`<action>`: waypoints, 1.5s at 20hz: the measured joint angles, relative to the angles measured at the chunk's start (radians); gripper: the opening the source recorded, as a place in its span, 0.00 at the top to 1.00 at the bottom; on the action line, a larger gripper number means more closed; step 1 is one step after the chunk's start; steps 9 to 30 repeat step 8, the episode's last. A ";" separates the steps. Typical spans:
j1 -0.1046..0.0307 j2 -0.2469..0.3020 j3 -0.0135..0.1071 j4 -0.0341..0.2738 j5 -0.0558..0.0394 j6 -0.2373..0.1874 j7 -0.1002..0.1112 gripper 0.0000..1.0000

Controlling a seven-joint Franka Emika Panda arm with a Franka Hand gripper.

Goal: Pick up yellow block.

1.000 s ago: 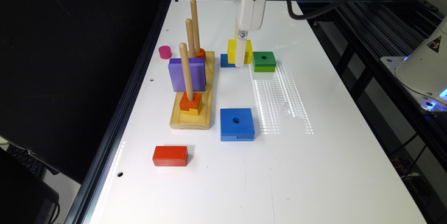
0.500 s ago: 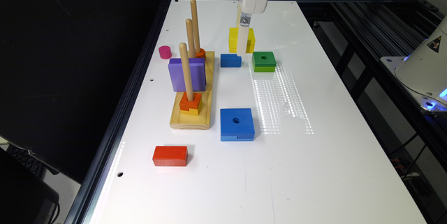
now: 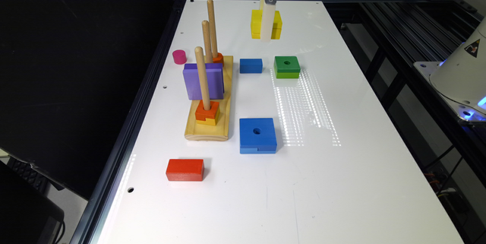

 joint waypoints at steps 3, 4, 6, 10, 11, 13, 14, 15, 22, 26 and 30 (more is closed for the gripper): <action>0.000 -0.012 0.000 0.013 0.0003 -0.018 0.000 1.00; 0.000 -0.024 0.000 0.022 0.0008 -0.040 0.000 1.00; 0.000 -0.040 0.000 0.028 0.0016 -0.063 0.000 1.00; 0.000 -0.044 0.000 0.028 0.0020 -0.068 0.000 1.00; 0.000 -0.044 0.000 0.028 0.0020 -0.068 0.000 1.00; 0.000 -0.044 0.000 0.028 0.0020 -0.068 0.000 1.00; 0.000 -0.044 0.000 0.028 0.0020 -0.068 0.000 1.00; 0.000 -0.044 0.000 0.028 0.0020 -0.068 0.000 1.00; 0.000 -0.044 0.000 0.028 0.0020 -0.068 0.000 1.00; 0.000 -0.044 0.000 0.028 0.0020 -0.068 0.000 1.00; 0.000 -0.044 0.000 0.028 0.0020 -0.068 0.000 1.00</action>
